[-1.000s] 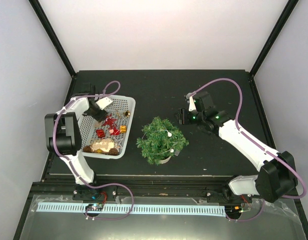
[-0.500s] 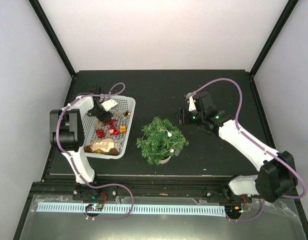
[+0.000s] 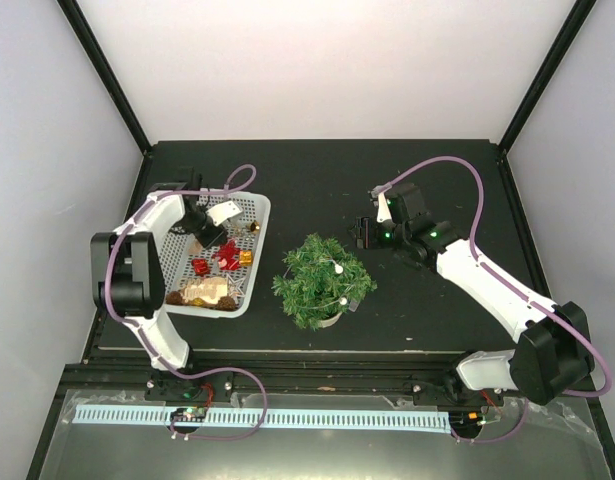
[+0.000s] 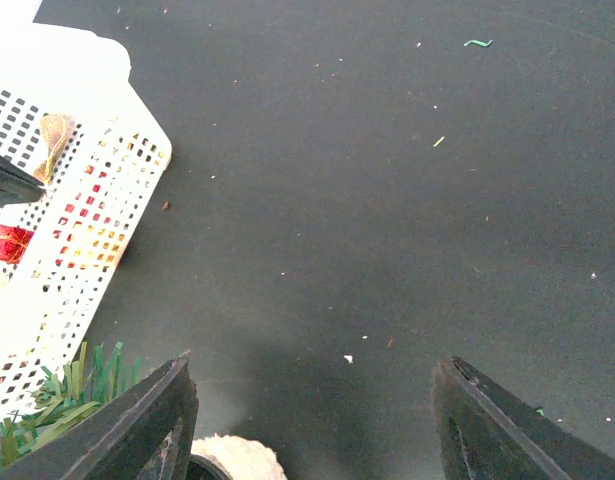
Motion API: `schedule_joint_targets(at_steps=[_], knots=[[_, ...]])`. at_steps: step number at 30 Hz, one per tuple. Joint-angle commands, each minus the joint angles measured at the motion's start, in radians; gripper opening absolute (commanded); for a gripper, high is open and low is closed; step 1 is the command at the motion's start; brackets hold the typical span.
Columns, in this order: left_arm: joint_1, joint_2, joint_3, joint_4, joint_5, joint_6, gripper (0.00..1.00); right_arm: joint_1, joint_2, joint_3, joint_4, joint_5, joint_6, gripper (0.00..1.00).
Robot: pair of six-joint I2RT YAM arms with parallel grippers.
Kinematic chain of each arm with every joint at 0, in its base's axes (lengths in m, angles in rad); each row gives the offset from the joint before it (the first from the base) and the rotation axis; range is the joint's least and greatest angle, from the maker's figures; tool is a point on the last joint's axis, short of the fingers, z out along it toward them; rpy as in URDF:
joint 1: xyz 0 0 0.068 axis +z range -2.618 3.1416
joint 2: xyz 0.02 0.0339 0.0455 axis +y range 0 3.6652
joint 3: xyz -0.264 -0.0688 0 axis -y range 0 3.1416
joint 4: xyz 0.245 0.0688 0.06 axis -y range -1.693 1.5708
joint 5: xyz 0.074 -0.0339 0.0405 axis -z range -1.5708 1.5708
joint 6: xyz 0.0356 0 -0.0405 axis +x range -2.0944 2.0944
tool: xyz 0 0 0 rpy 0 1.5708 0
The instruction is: Decorate the small christmas tree
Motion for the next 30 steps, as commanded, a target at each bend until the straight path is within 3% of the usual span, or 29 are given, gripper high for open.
schedule_joint_targets(at_steps=[1, 7, 11, 13, 19, 30], knots=[[0.02, -0.081, -0.007, 0.045, 0.007, 0.003, 0.02, -0.007, 0.006, 0.025, 0.021, -0.008, -0.009, 0.65], [0.031, -0.074, -0.015, 0.103, -0.091, -0.015, 0.07, -0.008, 0.005, 0.025, 0.021, -0.01, -0.011, 0.65], [0.031, -0.038, -0.013, 0.103, -0.103, -0.034, 0.33, -0.008, 0.007, 0.021, 0.023, -0.011, -0.011, 0.65], [0.031, -0.028, -0.018, 0.105, -0.096, -0.046, 0.39, -0.007, 0.009, 0.021, 0.023, -0.013, -0.009, 0.65], [0.025, -0.03, -0.048, 0.09, -0.077, -0.043, 0.43, -0.008, 0.012, 0.02, 0.022, -0.015, -0.012, 0.65], [-0.034, -0.011, -0.122, 0.151, -0.149, -0.094, 0.4, -0.008, 0.018, 0.016, 0.03, -0.021, -0.009, 0.65]])
